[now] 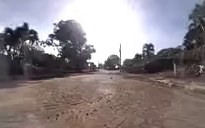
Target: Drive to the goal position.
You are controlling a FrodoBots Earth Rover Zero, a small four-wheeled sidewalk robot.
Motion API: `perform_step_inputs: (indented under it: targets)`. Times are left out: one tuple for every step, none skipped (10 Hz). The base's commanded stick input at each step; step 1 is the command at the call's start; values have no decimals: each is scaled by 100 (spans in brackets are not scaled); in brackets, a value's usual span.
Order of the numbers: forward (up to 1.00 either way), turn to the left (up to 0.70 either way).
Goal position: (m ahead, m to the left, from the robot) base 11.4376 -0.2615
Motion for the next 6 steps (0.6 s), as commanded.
perform_step_inputs:
  targets:
    - [100,0]
    - [100,0]
    - [100,0]
    - [100,0]
    - [100,0]
    - [100,0]
